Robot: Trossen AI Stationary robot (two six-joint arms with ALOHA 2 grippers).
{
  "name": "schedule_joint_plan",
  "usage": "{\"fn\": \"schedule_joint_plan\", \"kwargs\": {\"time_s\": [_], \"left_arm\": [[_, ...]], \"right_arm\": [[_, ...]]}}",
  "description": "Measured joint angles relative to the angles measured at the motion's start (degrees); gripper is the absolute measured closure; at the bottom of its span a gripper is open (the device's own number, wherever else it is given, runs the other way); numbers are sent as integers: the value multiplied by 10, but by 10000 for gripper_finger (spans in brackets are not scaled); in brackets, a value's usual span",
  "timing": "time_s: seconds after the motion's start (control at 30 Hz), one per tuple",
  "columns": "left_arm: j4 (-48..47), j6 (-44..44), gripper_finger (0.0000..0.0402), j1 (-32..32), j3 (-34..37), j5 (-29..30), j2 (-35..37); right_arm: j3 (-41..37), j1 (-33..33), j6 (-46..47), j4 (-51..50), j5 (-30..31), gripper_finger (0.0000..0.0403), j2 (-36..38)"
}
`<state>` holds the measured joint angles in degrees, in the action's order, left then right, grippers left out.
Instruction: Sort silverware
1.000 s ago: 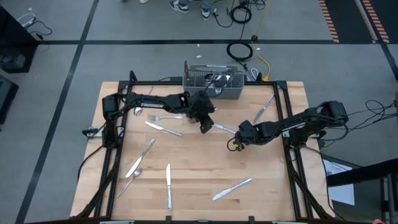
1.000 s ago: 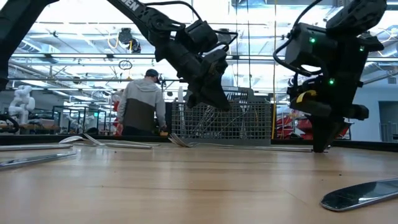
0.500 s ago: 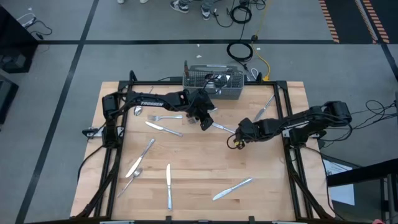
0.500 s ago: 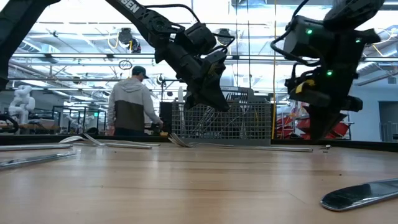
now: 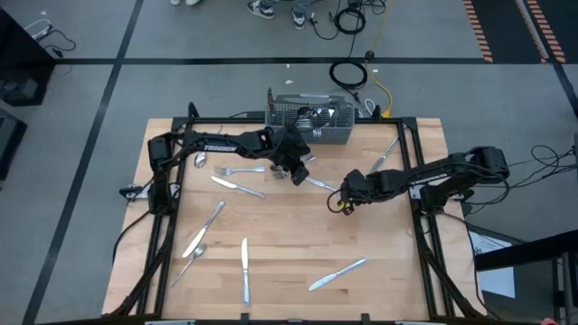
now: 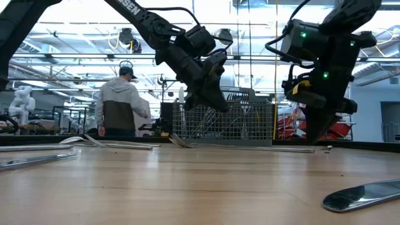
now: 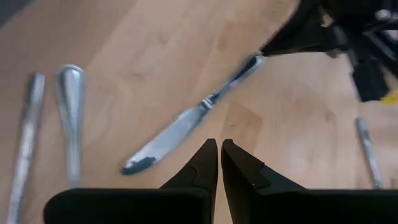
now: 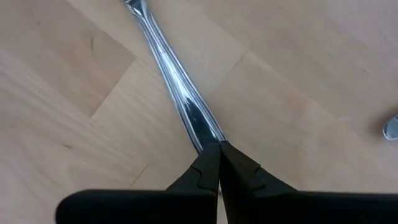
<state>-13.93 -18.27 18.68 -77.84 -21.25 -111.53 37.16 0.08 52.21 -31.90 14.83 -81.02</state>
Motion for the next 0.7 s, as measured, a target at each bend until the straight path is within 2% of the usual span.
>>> {"fn": "schedule_joint_plan", "kwargs": {"time_s": [0.3, 0.57, 0.7], "left_arm": [[0, -38, 372, 2, 4, -7, 0], [-3, -66, 371, 21, 48, 4, 0], [18, -92, 352, 28, 69, -5, 0]], "right_arm": [[3, 0, -8, 22, 4, 403, -48], [2, 0, -6, 16, 5, 403, -49], [2, 0, -6, 15, 2, 403, -49]]}}
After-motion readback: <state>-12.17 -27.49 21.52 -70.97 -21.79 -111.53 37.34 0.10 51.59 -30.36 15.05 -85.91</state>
